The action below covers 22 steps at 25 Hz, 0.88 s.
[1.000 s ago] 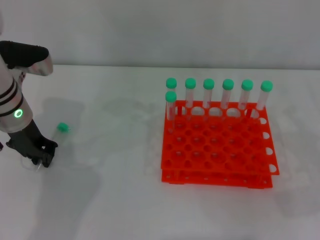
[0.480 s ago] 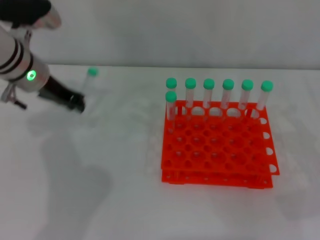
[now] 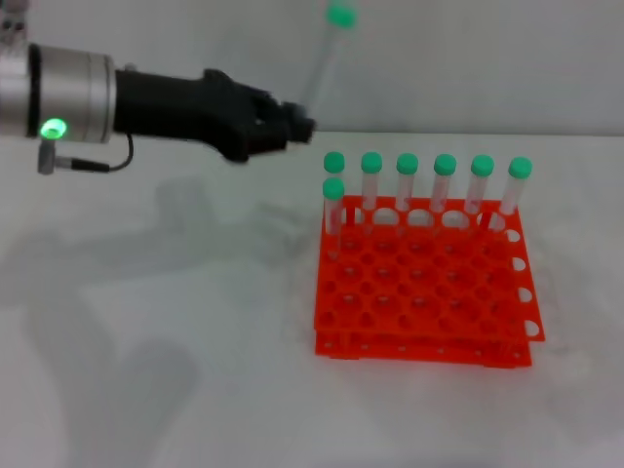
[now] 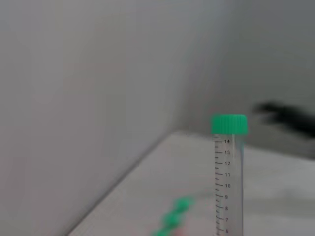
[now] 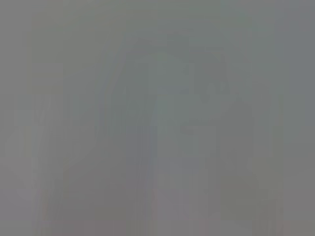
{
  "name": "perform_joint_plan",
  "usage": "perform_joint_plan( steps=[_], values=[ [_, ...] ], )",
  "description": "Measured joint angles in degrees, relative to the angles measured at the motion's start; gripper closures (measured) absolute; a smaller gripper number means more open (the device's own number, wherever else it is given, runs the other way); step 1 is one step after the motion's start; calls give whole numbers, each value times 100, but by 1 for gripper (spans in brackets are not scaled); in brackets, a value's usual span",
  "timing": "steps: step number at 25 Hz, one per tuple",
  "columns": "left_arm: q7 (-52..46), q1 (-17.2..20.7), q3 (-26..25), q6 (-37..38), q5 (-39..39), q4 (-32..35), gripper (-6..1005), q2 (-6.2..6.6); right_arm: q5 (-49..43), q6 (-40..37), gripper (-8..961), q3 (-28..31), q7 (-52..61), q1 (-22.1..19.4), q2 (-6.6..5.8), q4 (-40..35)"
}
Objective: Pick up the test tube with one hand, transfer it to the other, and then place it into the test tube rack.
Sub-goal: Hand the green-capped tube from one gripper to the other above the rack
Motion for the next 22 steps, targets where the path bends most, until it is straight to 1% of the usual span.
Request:
perform_joint_plan(
  steps=[2,3,5,7,9,10,12,13,14,15,17,18,22],
  values=[
    [448,78,0,519,-113,-30,808,-8,-136,-92,416,-290,403,-27,-95,-161],
    [556,99,-1,677,-88,-53,808,-14,-232,-127,416,-356,542,-26,-117,-207],
    [618,101,0,783,71,-54,808,-20,-640,-194,415,-433,984,43,-167,-296],
    [671,19,-1,807,451,40,808,-25,-1026,-224,415,-440,1370,166,-183,-323],
    [683,-78,0,782,772,159,807,-31,-1407,-278,415,-441,1700,308,-170,-328],
    [679,-130,0,754,918,218,807,-33,-1583,-339,415,-440,1827,384,-139,-328],
    [638,-298,-1,603,1334,384,807,-47,-1851,-495,415,-446,1953,495,-29,-316],
    [612,-359,0,519,1493,457,807,-56,-1985,-613,415,-457,1967,539,85,-317],
    [579,-422,0,416,1658,552,807,-58,-1985,-613,415,-457,1967,539,85,-317],
    [547,-468,0,338,1788,633,807,-61,-2019,-642,415,-468,1958,544,150,-338],
    [471,-577,0,158,2038,829,807,-63,-2066,-666,415,-508,1933,549,243,-342],
    [412,-649,0,-11,2172,957,807,-66,-2082,-664,415,-604,1931,582,269,-300],
    [368,-744,0,-194,2333,1094,806,-71,-2073,-644,408,-825,1947,655,294,-193]
  ],
)
